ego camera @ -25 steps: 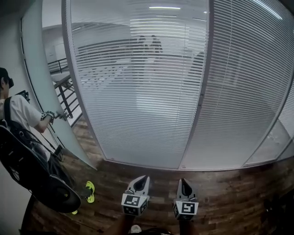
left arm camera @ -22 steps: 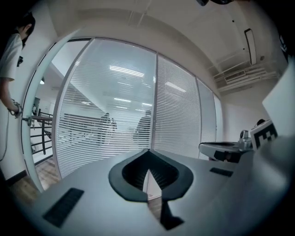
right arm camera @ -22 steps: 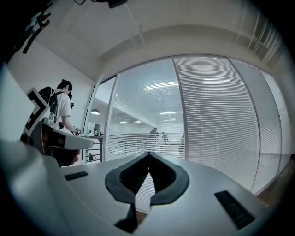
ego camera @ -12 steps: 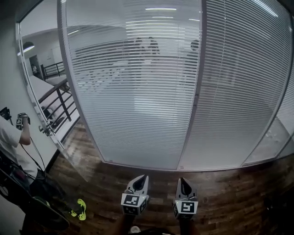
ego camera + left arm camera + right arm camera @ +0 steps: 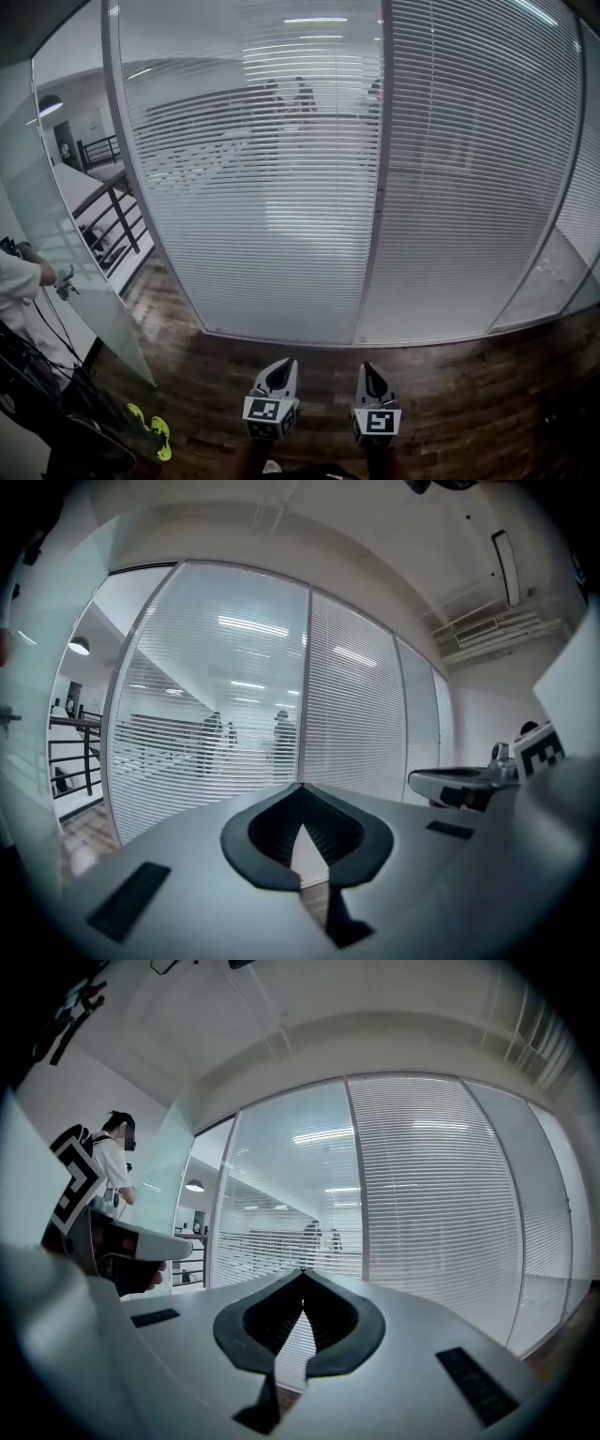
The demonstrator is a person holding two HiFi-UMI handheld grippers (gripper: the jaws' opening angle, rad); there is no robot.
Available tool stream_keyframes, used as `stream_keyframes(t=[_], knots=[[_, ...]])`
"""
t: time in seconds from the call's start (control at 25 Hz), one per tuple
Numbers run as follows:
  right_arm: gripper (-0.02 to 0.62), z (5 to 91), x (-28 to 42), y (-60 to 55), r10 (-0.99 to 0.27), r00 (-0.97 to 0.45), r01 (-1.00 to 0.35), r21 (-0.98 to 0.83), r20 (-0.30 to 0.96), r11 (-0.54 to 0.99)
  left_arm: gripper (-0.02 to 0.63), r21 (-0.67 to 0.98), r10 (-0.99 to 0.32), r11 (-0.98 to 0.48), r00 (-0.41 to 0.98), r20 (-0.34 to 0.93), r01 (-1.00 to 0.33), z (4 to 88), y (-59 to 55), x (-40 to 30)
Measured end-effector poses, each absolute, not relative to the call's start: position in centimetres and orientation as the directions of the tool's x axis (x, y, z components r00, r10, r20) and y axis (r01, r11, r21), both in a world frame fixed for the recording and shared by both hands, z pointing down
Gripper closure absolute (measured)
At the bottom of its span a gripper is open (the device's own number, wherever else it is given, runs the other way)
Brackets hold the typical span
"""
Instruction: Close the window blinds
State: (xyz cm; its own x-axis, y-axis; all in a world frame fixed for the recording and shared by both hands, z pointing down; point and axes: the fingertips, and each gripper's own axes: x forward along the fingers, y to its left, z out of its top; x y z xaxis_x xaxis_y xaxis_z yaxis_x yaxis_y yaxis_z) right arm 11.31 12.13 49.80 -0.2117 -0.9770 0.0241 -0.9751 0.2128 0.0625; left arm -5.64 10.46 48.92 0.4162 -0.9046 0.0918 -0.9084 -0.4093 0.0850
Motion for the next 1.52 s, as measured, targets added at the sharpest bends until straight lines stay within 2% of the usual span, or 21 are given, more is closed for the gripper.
stream_keyframes(t=[0.32,0.68,0.92,1.52], knots=[[0.592,48.6,11.4,12.5,-0.954,-0.301,-0.949,0.109,-0.017,0.297,0.606,0.081,-0.915,-0.381,0.388,0.110,-0.921,49.1,10.9,-4.3],[0.593,48.8,12.0,10.4,-0.965,-0.263,-0.959,0.105,0.014,0.263,0.606,0.104,-0.919,-0.364,0.375,0.122,-0.926,50.1,8.3,-5.2],[0.592,49.1,9.8,7.6,-0.953,-0.302,-0.948,0.112,-0.005,0.299,0.606,0.101,-0.913,-0.381,0.391,0.114,-0.919,50.2,5.3,-5.5],[0.592,47.6,8.2,-0.9,-0.964,-0.263,-0.958,0.112,0.034,0.265,0.606,0.129,-0.887,-0.430,0.445,0.125,-0.894,48.8,-3.2,-6.3]])
